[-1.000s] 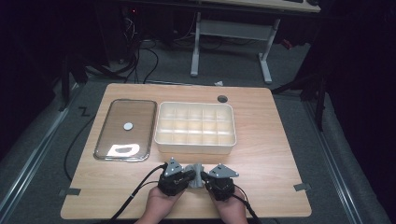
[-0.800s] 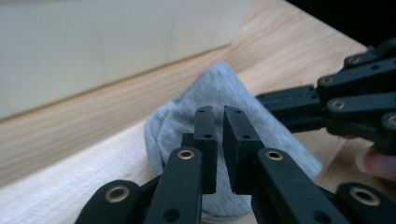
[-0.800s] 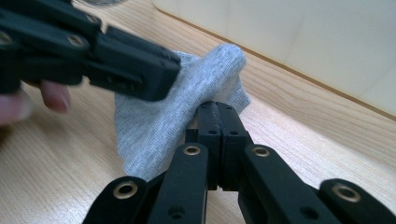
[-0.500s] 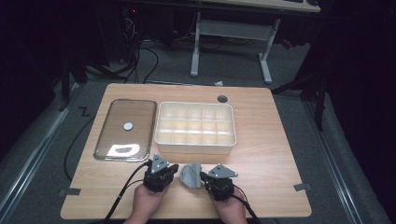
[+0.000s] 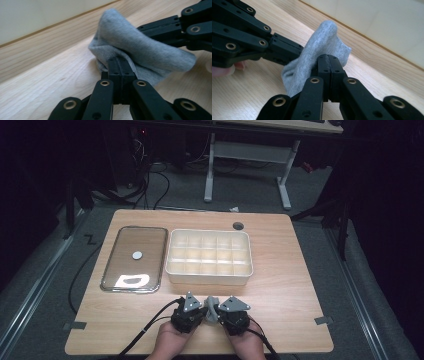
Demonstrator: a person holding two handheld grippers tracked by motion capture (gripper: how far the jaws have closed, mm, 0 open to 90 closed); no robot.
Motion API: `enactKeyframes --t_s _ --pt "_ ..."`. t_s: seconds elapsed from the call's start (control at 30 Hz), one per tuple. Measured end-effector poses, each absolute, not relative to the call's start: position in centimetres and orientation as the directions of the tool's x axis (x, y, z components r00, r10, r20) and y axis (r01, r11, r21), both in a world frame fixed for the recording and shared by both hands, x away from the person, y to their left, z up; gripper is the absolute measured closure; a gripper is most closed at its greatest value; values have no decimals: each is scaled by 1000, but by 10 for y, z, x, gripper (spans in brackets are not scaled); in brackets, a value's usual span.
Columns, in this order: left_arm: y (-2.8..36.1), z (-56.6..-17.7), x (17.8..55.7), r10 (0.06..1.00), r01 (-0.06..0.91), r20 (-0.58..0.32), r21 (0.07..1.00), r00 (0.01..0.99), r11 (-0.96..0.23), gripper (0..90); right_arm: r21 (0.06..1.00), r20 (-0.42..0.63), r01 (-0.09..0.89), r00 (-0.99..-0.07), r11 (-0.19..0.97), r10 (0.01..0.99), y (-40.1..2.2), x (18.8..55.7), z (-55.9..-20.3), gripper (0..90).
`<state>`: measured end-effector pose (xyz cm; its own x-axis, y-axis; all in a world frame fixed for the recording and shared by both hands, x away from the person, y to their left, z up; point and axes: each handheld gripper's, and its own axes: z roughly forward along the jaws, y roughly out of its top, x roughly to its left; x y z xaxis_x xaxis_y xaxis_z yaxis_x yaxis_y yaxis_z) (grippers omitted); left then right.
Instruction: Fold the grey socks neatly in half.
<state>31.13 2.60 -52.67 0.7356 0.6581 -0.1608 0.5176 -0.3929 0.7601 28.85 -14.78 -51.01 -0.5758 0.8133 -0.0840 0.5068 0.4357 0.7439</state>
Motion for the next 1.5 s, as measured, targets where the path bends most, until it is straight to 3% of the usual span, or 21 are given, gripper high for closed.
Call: enactKeyframes --t_s 0.2,0.83,1.03,1.33,1.5 --pt "21 -532 312 626 525 -185 743 758 -415 900 745 -152 467 -577 477 802 -143 282 -504 900" --pt "24 -531 315 603 517 -185 734 776 -440 900 688 -148 513 -592 513 792 -147 291 -520 900" --pt "24 -530 313 614 506 -160 739 773 -444 900 703 -76 555 -562 444 823 -152 296 -511 885" --pt "21 -529 310 628 496 -130 741 768 -453 900 771 -40 502 -576 392 816 -153 285 -493 875" --pt "21 -529 310 616 488 -121 732 779 -474 900 734 -46 532 -581 422 813 -146 289 -512 900"
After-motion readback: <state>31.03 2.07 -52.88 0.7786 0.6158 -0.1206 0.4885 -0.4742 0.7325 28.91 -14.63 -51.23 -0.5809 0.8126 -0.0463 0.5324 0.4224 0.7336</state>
